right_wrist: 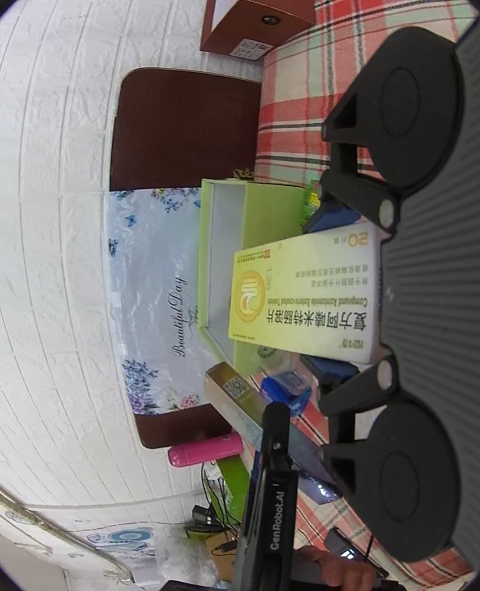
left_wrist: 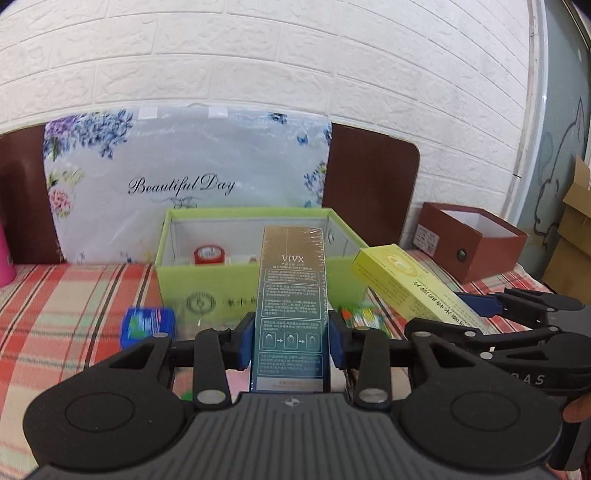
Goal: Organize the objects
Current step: 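Lower VIVX box with left gripper while right lowers yellow box into green box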
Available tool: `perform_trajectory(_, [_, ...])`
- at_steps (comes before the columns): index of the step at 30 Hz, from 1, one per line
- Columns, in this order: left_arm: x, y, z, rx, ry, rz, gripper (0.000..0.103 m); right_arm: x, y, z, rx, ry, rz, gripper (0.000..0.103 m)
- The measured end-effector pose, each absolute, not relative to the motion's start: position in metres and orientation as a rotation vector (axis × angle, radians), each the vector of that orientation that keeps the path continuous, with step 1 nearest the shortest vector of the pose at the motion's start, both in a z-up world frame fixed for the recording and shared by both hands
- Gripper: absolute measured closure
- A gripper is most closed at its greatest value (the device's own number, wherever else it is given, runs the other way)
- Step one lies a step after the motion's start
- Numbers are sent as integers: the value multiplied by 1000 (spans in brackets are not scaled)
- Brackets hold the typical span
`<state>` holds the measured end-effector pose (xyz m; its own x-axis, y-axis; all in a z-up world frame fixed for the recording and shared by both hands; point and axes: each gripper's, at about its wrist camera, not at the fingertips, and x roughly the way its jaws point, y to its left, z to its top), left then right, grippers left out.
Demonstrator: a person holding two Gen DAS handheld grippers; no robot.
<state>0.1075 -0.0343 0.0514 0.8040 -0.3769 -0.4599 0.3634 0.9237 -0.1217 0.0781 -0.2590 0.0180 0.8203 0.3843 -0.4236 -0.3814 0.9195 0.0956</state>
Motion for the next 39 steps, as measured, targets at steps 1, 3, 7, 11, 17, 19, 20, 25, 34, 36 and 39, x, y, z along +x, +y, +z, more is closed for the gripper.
perform_trajectory(1, [119, -35, 54, -40, 503, -396, 62, 88, -259, 21, 8, 444, 397, 37])
perform_trajectory(3, [143, -39, 59, -53, 512, -383, 62, 109, -258, 25, 13, 437, 376, 37])
perform_trajectory(7, [188, -42, 65, -76, 513, -338, 62, 157, -254, 27, 20, 438, 326, 37])
perform_trajectory(11, [233, -44, 66, -95, 531, -304, 62, 210, -252, 25, 102, 461, 300, 37])
perform_trajectory(17, [291, -49, 53, -88, 529, -283, 62, 272, -236, 2, 53, 468, 239, 37])
perform_trajectory(19, [307, -46, 44, -120, 545, -283, 62, 286, -231, -9, 43, 487, 231, 37])
perform_trajectory(20, [312, -45, 40, -136, 545, -291, 61, 292, -229, -16, 33, 493, 224, 36])
perform_trajectory(25, [315, -48, 23, -90, 529, -267, 24, 305, -220, -42, -58, 482, 258, 26])
perform_trajectory(34, [287, -34, 36, -119, 543, -247, 24, 270, -227, -22, -67, 402, 253, 1])
perform_trajectory(36, [265, -34, 46, -112, 522, -238, 24, 249, -235, -7, -37, 364, 260, 0])
perform_trajectory(39, [229, -35, 56, -80, 497, -220, 23, 213, -249, 12, 11, 305, 271, 0])
